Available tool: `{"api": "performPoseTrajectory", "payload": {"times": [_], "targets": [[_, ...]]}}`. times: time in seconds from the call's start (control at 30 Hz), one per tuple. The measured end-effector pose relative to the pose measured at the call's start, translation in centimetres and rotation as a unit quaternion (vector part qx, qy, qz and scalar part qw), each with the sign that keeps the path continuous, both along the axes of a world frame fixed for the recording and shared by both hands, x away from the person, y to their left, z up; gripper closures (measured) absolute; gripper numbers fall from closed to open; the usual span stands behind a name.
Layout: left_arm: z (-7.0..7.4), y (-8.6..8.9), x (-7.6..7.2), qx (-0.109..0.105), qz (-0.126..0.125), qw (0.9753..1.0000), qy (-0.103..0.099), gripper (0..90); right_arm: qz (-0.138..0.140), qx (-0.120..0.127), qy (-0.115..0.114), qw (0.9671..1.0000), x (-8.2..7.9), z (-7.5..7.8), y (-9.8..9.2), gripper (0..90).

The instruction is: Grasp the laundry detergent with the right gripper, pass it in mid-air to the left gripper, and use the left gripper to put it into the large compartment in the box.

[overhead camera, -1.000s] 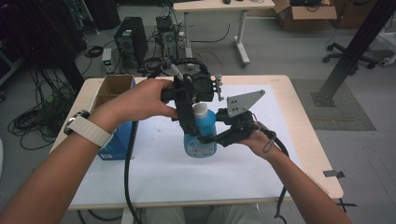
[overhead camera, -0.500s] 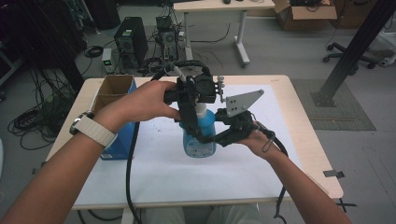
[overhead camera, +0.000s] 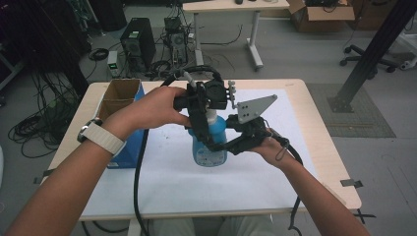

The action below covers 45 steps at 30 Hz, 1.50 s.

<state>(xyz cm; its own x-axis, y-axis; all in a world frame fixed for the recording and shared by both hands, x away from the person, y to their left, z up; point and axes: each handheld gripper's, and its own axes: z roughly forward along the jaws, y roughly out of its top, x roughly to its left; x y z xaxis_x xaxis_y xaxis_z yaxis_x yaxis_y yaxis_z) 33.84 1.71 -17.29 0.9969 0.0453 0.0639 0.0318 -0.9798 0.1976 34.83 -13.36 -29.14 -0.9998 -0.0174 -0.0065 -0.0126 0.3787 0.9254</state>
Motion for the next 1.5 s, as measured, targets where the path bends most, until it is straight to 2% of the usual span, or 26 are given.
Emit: {"api": "performPoseTrajectory", "payload": {"times": [0.8, 1.3, 1.5], "targets": [[-0.32, 0.23, 0.17, 0.001, -0.001, 0.9999, 0.014, 25.5, 0.002, 0.000, 0.000, 1.0000, 0.04, -0.14, 0.17, 46.3], [-0.65, 0.33, 0.57, 0.003, -0.002, 0.9993, 0.037, 37.1, 0.004, 0.000, -0.001, 1.0000, 0.02, -0.16, 0.18, 46.3], [-0.72, 0.40, 0.63, 0.004, -0.001, 0.9992, 0.039, 37.5, 0.004, -0.001, 0.000, 1.0000, 0.03, -0.24, 0.27, 46.3]]}}
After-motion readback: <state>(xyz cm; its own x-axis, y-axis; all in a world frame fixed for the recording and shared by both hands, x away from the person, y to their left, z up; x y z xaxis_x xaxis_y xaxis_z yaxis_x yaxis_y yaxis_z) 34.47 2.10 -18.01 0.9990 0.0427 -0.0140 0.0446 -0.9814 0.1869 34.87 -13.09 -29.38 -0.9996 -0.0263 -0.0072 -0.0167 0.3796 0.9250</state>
